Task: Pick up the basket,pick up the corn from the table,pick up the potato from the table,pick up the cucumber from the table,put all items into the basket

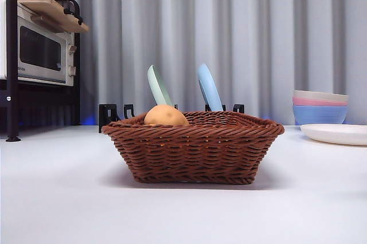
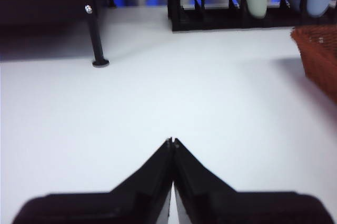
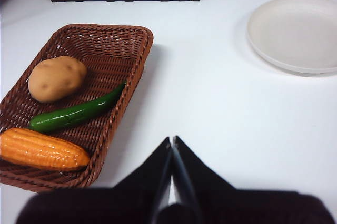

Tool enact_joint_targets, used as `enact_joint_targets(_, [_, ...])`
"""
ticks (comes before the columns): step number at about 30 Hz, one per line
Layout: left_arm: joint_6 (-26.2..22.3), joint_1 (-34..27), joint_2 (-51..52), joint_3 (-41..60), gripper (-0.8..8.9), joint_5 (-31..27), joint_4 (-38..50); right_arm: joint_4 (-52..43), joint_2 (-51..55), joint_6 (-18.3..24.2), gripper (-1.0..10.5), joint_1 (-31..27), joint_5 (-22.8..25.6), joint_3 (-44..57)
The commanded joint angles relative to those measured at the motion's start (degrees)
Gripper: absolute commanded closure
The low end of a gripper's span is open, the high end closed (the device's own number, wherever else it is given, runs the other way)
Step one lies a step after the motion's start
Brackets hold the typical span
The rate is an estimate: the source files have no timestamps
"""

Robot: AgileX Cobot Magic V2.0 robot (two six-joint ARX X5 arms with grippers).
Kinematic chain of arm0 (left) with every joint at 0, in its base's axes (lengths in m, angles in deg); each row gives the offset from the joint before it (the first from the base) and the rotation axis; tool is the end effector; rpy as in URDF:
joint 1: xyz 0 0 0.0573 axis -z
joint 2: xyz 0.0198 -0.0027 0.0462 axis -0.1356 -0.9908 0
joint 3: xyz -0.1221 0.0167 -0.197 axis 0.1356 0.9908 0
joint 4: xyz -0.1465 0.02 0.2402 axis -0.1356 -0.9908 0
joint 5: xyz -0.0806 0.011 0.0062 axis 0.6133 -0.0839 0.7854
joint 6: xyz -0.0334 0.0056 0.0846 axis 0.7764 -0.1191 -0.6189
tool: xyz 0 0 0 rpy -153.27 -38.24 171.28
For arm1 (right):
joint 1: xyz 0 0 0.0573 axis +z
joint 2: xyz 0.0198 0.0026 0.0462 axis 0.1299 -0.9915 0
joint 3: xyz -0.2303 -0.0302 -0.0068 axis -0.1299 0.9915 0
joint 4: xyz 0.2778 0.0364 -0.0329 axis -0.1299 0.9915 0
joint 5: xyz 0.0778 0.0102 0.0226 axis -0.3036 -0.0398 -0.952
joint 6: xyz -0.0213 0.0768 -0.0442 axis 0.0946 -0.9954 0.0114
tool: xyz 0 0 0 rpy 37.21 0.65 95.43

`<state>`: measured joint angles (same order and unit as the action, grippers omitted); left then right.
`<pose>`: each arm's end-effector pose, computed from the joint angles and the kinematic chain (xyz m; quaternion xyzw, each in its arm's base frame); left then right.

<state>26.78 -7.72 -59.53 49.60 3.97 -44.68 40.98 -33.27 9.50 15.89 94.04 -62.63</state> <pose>0.2064 -0.0048 0.1402 -0.0083 0.1051 -0.0282 0.9940 0.1960 0.0754 0.2620 0.0179 0.2573 0.1227 0.9583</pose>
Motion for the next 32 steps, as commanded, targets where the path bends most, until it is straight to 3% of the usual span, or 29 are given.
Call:
enact_joint_targets(1, [1.1,-0.5,1.5,0.9,8.16,0.2,-0.1,-0.3,0.1,-0.6,9.5,0.0,0.2,0.2])
enact_joint_targets(32, [1.1,-0.5,1.4,0.9,8.17,-0.1,0.2,-0.8,0.1,0.0,9.5,0.0,1.4,0.2])
